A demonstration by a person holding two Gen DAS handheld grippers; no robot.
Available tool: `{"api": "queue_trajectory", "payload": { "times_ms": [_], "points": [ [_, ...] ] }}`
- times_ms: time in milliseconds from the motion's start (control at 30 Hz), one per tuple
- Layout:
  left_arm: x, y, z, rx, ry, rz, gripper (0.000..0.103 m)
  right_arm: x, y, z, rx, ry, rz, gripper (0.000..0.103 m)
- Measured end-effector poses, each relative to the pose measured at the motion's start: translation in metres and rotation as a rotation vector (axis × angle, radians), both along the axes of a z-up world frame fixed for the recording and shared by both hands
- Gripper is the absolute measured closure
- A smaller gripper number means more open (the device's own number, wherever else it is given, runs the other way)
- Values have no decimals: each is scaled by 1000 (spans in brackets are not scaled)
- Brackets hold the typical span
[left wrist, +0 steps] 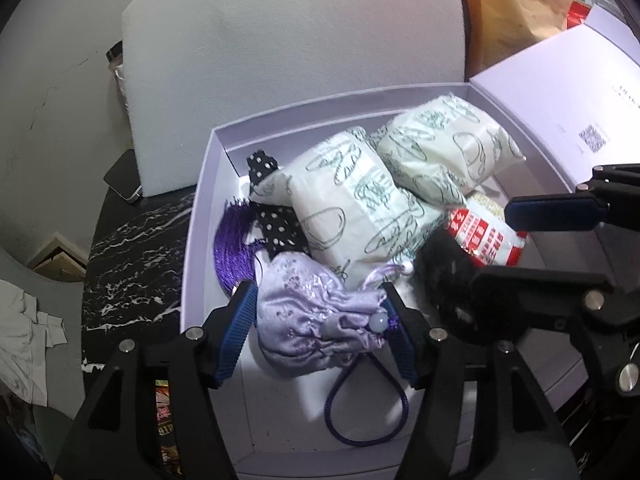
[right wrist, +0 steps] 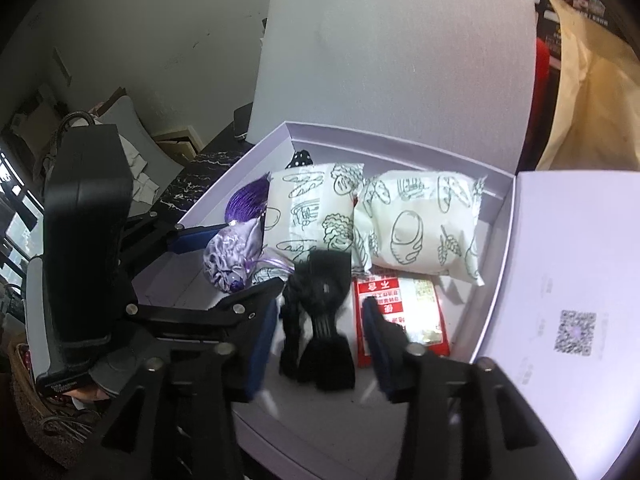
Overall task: Organize objects
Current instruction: 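Open the left tool over the box while the right tool releases the scrunchie, then withdraw both tools from the box toward the gold snack wrapper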
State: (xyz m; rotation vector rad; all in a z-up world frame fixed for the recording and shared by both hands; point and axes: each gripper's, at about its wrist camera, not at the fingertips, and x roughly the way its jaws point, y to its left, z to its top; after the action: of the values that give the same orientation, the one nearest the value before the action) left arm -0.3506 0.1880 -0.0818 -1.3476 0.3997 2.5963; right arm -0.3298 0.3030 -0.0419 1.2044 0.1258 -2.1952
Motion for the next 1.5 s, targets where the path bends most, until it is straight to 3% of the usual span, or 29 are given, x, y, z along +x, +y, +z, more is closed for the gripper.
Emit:
{"api": "queue_trajectory", "payload": {
  "times_ms": [567,1100,1500],
  "points": [
    [29,7,54,25,55,11,43,17,20,30,-4,68,-73,53],
    [108,-13,122,28,143,60,36,77,27,81,-32,168,-59,42],
    [162,-42,143,34,168,134,30,126,18,105,-39,213,-13,40]
  ]
}}
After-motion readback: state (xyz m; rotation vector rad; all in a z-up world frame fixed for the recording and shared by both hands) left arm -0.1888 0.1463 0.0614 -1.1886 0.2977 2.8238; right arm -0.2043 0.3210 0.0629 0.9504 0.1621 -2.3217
